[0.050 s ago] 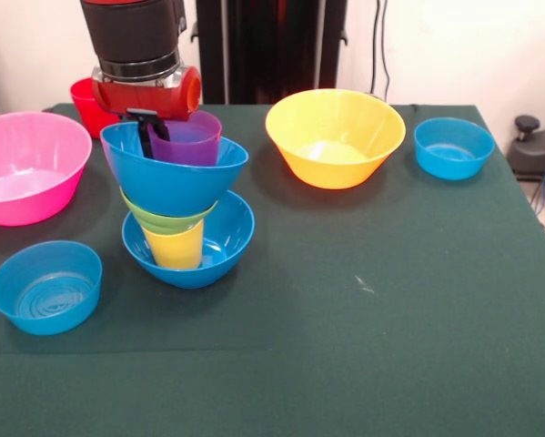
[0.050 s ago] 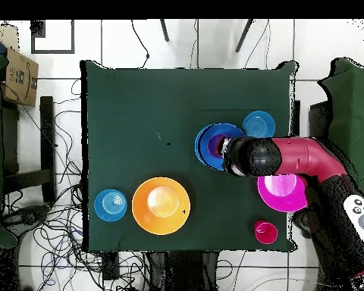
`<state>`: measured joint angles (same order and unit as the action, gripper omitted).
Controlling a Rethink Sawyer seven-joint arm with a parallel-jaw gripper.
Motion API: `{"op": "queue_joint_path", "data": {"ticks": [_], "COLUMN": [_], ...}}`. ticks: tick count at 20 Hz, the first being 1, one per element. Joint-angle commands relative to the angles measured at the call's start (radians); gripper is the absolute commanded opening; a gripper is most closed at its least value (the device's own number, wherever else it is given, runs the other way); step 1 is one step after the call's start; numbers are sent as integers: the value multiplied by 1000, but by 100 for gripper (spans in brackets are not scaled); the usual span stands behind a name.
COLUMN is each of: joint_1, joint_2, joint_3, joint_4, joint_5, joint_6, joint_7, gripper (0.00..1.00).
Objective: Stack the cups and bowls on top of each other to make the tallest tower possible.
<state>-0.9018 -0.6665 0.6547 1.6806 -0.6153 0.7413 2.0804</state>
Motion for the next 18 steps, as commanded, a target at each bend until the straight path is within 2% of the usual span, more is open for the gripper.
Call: {"op": "queue_joint_path", "data": {"ticks": [1, 12, 13, 18], "joint_1": [21, 27, 28, 31], "joint_2": [1, 6, 6, 4], "joint_3": [22, 17, 16, 13], "joint_4": [6, 1, 0, 0], "joint_5": [-82, -82, -83, -88], "joint_6": [21, 31, 30, 25], "joint_7": [-248, -246, -244, -238], "gripper": [0, 0, 100, 100]}}
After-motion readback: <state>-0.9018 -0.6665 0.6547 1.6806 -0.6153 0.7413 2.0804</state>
